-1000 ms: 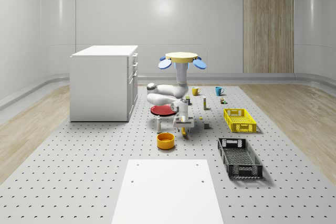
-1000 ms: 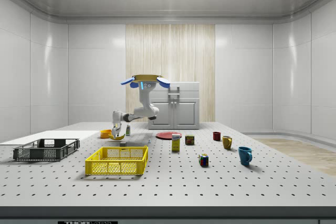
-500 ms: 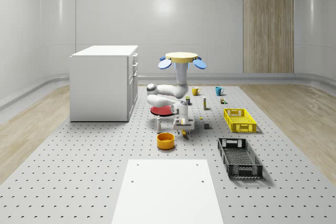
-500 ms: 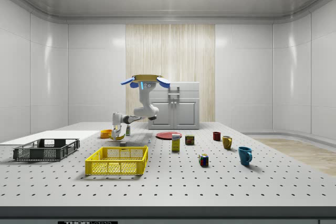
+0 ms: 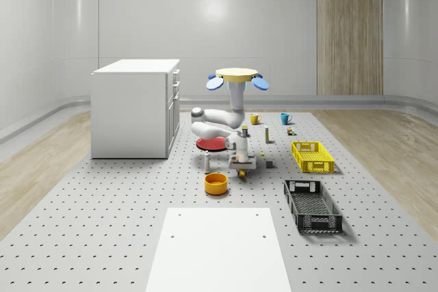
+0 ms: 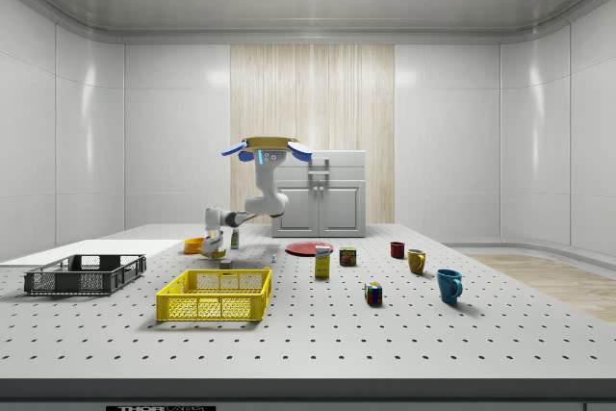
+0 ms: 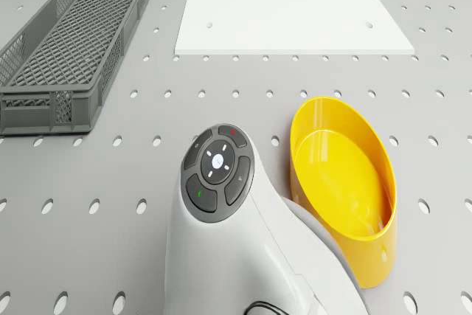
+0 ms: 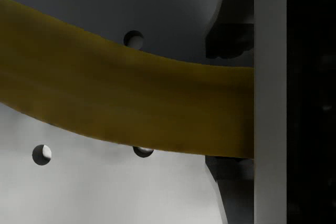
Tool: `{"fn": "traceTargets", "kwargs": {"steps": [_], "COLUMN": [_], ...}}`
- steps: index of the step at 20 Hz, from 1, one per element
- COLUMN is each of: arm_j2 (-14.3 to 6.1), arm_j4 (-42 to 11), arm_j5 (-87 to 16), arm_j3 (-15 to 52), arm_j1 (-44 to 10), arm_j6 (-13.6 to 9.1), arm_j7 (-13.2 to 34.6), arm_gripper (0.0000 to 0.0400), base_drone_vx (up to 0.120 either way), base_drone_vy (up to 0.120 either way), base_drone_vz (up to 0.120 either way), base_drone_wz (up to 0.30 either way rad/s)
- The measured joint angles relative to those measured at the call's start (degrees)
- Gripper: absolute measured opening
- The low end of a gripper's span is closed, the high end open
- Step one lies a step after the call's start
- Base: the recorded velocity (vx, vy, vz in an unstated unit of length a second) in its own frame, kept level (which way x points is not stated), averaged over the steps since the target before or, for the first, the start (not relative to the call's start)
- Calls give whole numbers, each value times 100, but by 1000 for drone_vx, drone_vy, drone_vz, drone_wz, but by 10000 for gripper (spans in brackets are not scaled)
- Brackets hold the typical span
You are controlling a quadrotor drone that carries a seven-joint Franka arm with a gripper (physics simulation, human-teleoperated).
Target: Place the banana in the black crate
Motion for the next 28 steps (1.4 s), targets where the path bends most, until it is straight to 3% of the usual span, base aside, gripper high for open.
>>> {"fn": "traceTargets", "kwargs": {"steps": [5,11,15,28], "arm_j2": [3,82,135,231], "arm_j4": [29,-46,-128,-198], "arm_j5": [-476,-461,-236,-10], "arm_j3": [-260,-90,201,496], "arm_j1": [276,537,665,774], "arm_j6": [60,-87,-239,-427], "arm_j7": [-784,-1201,-1226,-875], "arm_gripper": [197,198,201,201], "base_drone_vx": [0,0,10,120], "base_drone_vy": [0,0,10,120], "base_drone_vz": [0,0,80,120], "base_drone_wz": [0,0,0,0]}}
